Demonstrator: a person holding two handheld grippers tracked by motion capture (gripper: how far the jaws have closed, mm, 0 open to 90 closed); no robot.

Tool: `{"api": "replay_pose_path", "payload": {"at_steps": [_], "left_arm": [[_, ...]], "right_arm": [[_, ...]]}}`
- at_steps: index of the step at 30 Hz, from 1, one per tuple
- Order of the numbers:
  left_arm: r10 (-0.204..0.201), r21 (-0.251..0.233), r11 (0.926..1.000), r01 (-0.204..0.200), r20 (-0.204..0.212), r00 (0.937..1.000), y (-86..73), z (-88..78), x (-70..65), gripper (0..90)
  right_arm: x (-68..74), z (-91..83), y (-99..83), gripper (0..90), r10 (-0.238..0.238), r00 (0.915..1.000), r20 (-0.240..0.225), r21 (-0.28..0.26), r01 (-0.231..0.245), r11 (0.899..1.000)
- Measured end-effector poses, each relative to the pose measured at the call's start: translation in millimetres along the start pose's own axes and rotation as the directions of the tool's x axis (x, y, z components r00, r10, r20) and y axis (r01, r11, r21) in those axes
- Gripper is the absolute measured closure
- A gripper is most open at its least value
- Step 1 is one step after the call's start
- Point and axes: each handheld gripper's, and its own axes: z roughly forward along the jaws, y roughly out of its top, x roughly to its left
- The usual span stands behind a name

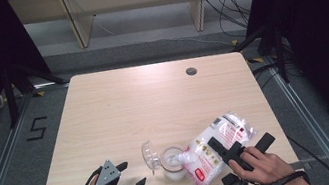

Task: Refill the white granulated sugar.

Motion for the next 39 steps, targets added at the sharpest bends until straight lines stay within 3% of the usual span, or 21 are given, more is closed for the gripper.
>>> {"api": "replay_pose_path", "payload": {"at_steps": [13, 20, 21, 22, 24, 33, 34, 39], "left_arm": [[-0.006, -0.004, 1.0, 0.006, 0.0, 1.0, 0.0, 0.5, -0.9, 16.9], [0.022, 0.0, 0.9998, -0.022, 0.0, 0.9998, 0.6, -0.3, 0.7, 16.9], [-0.002, -0.001, 1.0, 0.002, -0.001, 1.0, 0.0, 0.0, -0.7, 16.9], [0.0, -0.001, 1.0, 0.0, -0.001, 1.0, 0.1, 0.1, -0.5, 16.9], [0.023, 0.0, 0.9997, -0.023, 0.001, 0.9997, 0.7, -0.2, 1.2, 16.9], [0.019, 0.0, 0.9998, -0.019, 0.0, 0.9998, 0.4, -0.2, 0.6, 16.9], [-0.003, 0.0, 1.0, 0.003, -0.001, 1.0, -0.1, 0.2, -0.8, 16.9], [-0.004, 0.003, 1.0, 0.004, 0.001, 1.0, -0.3, 0.7, 0.6, 16.9]], "right_arm": [[0.2, -0.7, -1.2, 74.9, 0.006, 1.0, -0.002, 0.006, -0.006, 1.0], [-0.2, -0.6, -1.5, 75.0, 0.006, 1.0, -0.003, 0.008, -0.006, 1.0], [-0.1, -0.6, -1.4, 75.0, 0.007, 1.0, -0.002, 0.008, -0.007, 1.0], [-1.3, -1.0, -1.6, 75.0, -0.012, 0.9999, -0.004, 0.013, 0.012, 1.0], [-0.4, -0.5, -1.4, 75.0, 0.006, 1.0, -0.002, 0.005, -0.006, 1.0], [-0.1, -1.1, -2.3, 75.1, 0.007, 1.0, -0.002, 0.01, -0.007, 1.0], [-0.6, -1.3, -2.0, 75.1, -0.001, 1.0, -0.002, 0.013, 0.001, 1.0], [-0.1, -0.5, -0.7, 75.1, -0.003, 1.0, -0.003, 0.009, 0.003, 1.0]]}}
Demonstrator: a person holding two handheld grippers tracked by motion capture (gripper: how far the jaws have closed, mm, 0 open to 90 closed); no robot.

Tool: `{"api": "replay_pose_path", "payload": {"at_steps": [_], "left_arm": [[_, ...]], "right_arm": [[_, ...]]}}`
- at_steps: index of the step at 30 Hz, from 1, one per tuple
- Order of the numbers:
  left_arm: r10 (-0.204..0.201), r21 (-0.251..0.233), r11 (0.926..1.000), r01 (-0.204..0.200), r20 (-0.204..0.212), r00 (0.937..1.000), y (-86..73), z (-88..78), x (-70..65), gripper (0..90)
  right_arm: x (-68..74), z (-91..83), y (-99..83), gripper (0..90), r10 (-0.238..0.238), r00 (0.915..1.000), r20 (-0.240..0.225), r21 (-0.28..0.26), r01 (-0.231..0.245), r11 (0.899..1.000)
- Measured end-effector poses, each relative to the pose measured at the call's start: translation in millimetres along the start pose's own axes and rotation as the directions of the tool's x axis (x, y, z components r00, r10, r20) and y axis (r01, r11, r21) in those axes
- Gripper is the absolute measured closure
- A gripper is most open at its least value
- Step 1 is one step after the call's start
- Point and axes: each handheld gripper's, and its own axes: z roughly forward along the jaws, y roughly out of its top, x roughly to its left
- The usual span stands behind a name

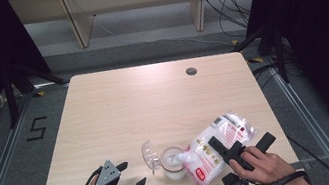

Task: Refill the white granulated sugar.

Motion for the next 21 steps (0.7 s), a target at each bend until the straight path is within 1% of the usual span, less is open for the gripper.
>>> {"api": "replay_pose_path", "payload": {"at_steps": [2, 4, 6, 7, 9, 11, 12, 13, 15, 16, 17, 18, 19, 20, 21], "left_arm": [[0.002, -0.002, 1.0, -0.002, -0.003, 1.0, 0.2, -0.7, -0.3, 16.9], [-0.012, -0.012, 0.9999, 0.012, 0.0, 0.9999, 0.1, -0.2, -1.2, 16.9], [-0.003, -0.007, 1.0, 0.003, -0.004, 1.0, 0.3, -1.0, -0.1, 16.9], [0.013, -0.006, 0.9999, -0.013, -0.003, 0.9999, 0.6, -1.2, 0.8, 16.9], [0.018, -0.003, 0.9998, -0.018, -0.001, 0.9998, 0.6, -1.0, 1.2, 16.9], [0.025, 0.006, 0.9997, -0.025, -0.009, 0.9996, 0.7, -1.2, 1.2, 16.9], [0.021, 0.002, 0.9998, -0.021, -0.004, 0.9998, 0.6, -1.0, 0.7, 16.9], [0.021, -0.001, 0.9998, -0.021, 0.001, 0.9998, 0.5, -0.8, 0.8, 16.9], [0.025, 0.005, 0.9997, -0.025, -0.008, 0.9996, 0.8, -1.2, 1.2, 16.9], [0.018, -0.003, 0.9998, -0.018, 0.0, 0.9998, 0.5, -0.8, 1.2, 16.9], [0.018, -0.004, 0.9998, -0.018, -0.002, 0.9998, 0.5, -1.0, 1.2, 16.9], [0.019, -0.005, 0.9998, -0.019, -0.002, 0.9998, 0.5, -1.1, 1.3, 16.9], [0.017, -0.005, 0.9998, -0.017, -0.003, 0.9999, 0.5, -1.2, 1.1, 16.9], [0.018, -0.005, 0.9998, -0.018, -0.003, 0.9998, 0.5, -1.2, 1.2, 16.9], [0.019, -0.005, 0.9998, -0.019, -0.002, 0.9998, 0.5, -1.1, 1.4, 16.9]], "right_arm": [[0.3, 0.6, 0.3, 75.2, -0.002, 1.0, 0.0, -0.001, 0.002, 1.0], [0.5, 1.3, 0.3, 75.2, -0.003, 1.0, -0.006, -0.006, 0.003, 1.0], [0.7, 1.8, 0.1, 75.3, -0.003, 1.0, -0.009, -0.003, 0.003, 1.0], [1.1, 1.7, -0.1, 75.3, -0.003, 1.0, -0.008, -0.004, 0.003, 1.0], [1.2, 1.3, -1.0, 75.3, -0.004, 1.0, -0.006, -0.005, 0.004, 1.0], [0.7, 0.9, -1.8, 75.4, -0.006, 1.0, -0.002, -0.002, 0.006, 1.0], [0.5, 1.0, -2.1, 75.5, 0.001, 0.9999, -0.016, 0.001, -0.001, 1.0], [0.7, 0.6, -2.3, 75.6, 0.0, 1.0, 0.0, 0.001, 0.0, 1.0], [0.6, 0.3, -2.4, 75.6, -0.002, 1.0, -0.002, 0.0, 0.002, 1.0], [0.5, 0.3, -2.5, 75.7, -0.003, 1.0, -0.002, -0.001, 0.003, 1.0], [0.5, 0.4, -2.4, 75.7, -0.005, 1.0, -0.001, -0.002, 0.005, 1.0], [0.2, 1.0, -2.3, 75.8, -0.004, 0.9999, -0.014, -0.003, 0.004, 1.0], [0.0, 1.0, -2.1, 75.9, -0.006, 0.9998, -0.018, 0.0, 0.006, 1.0], [0.4, 0.8, -2.0, 75.9, -0.009, 0.9999, -0.005, -0.001, 0.009, 1.0], [0.4, 0.9, -1.9, 76.0, -0.008, 1.0, -0.004, -0.002, 0.008, 1.0]]}}
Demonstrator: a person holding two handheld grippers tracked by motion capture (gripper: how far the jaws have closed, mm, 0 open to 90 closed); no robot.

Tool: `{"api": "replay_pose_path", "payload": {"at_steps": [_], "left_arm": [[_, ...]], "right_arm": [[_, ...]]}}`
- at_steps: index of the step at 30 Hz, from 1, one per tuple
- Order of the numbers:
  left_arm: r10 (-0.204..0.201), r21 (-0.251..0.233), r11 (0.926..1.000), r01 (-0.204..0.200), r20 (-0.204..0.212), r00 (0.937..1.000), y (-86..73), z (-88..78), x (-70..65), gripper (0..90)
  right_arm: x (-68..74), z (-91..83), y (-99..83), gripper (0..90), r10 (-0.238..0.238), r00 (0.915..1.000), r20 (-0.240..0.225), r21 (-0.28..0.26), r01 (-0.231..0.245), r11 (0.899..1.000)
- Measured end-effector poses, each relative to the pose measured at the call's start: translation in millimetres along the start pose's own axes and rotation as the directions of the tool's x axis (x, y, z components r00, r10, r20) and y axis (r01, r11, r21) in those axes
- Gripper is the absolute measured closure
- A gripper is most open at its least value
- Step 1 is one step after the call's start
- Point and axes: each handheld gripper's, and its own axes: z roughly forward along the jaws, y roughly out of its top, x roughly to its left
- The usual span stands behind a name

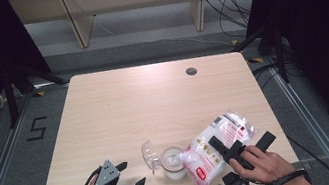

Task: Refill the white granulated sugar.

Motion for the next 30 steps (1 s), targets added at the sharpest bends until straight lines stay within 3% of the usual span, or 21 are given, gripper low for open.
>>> {"api": "replay_pose_path", "payload": {"at_steps": [6, 7, 8, 30], "left_arm": [[0.0, 0.001, 1.0, 0.0, 0.0, 1.0, 0.1, 0.1, -0.2, 16.9], [0.0, 0.001, 1.0, 0.0, 0.001, 1.0, 0.1, 0.0, -0.1, 16.9], [0.0, 0.001, 1.0, 0.0, 0.0, 1.0, 0.1, 0.0, -0.2, 16.9], [0.003, 0.002, 1.0, -0.003, -0.001, 1.0, 0.2, 0.0, -0.1, 16.9]], "right_arm": [[-0.5, 0.7, 0.6, 76.2, -0.003, 1.0, -0.004, -0.002, 0.003, 1.0], [-2.6, 0.3, 0.6, 76.3, -0.021, 0.9996, -0.018, 0.007, 0.021, 1.0], [-1.4, 0.9, 1.0, 76.3, 0.0, 0.9999, -0.015, -0.002, 0.0, 1.0], [-0.4, 0.9, 1.2, 76.8, 0.002, 1.0, -0.005, -0.006, -0.002, 1.0]]}}
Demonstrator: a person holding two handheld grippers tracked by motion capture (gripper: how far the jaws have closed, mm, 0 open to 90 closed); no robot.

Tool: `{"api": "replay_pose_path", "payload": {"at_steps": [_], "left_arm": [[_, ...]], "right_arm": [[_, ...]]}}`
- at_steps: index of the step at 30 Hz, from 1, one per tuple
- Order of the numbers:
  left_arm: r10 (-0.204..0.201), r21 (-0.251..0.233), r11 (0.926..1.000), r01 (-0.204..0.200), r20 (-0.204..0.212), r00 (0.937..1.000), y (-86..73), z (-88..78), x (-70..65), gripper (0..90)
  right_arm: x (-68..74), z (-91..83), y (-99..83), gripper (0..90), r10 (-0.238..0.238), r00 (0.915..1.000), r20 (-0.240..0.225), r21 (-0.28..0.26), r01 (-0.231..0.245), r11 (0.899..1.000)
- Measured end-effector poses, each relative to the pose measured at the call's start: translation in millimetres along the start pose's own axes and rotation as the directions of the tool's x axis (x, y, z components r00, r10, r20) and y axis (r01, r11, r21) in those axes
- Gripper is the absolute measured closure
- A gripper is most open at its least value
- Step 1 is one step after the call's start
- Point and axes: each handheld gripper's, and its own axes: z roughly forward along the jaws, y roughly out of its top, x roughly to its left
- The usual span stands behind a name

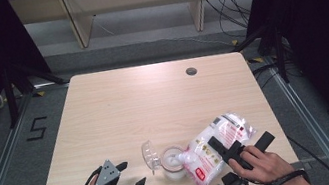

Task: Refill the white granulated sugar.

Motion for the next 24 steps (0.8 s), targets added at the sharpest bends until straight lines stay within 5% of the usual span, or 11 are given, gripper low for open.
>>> {"api": "replay_pose_path", "payload": {"at_steps": [6, 24], "left_arm": [[-0.025, -0.002, 0.9997, 0.025, -0.002, 0.9997, -0.5, 0.2, -1.4, 16.9], [-0.017, -0.004, 0.9999, 0.017, -0.008, 0.9998, 0.3, -1.2, -1.1, 16.9]], "right_arm": [[-0.4, -0.1, -0.1, 76.8, 0.001, 1.0, 0.001, 0.002, -0.001, 1.0], [-1.1, -0.4, -1.1, 77.0, 0.005, 1.0, 0.002, 0.0, -0.005, 1.0]]}}
